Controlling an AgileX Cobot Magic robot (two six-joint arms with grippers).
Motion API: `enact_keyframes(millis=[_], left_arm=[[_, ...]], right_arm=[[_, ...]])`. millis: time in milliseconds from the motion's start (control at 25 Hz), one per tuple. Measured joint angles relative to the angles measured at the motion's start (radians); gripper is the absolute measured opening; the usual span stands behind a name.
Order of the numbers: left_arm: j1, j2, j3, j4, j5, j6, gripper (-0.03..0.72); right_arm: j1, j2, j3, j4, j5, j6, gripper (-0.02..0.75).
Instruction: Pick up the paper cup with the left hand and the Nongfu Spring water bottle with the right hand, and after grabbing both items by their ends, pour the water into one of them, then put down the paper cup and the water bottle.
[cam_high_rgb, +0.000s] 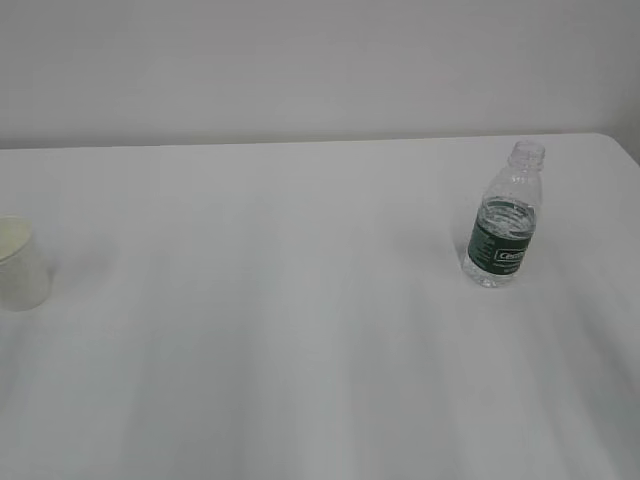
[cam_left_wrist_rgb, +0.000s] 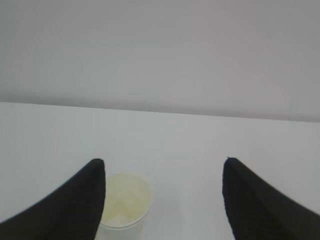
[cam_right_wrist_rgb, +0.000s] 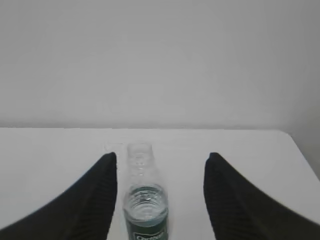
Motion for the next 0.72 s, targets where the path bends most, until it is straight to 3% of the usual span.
enact_keyframes(millis=[160,320,720], left_arm=[[-0.018,0.075,0.0,0.0,-0.041,0.0,0.524],[-0.066,0.139,0.005,0.013,-0.106,0.0,0.524],[-0.085,0.294,0.2,0.023,-0.57,0.0,0.524]], right_arm=[[0.031,0.06,0.048,-0.135,-0.129,0.096,0.428],[0.032,0.141,0.061,-0.156,-0.219,0.143,0.428],[0.032,0.352,0.109,-0.228,-0.514,0.201,0.428]])
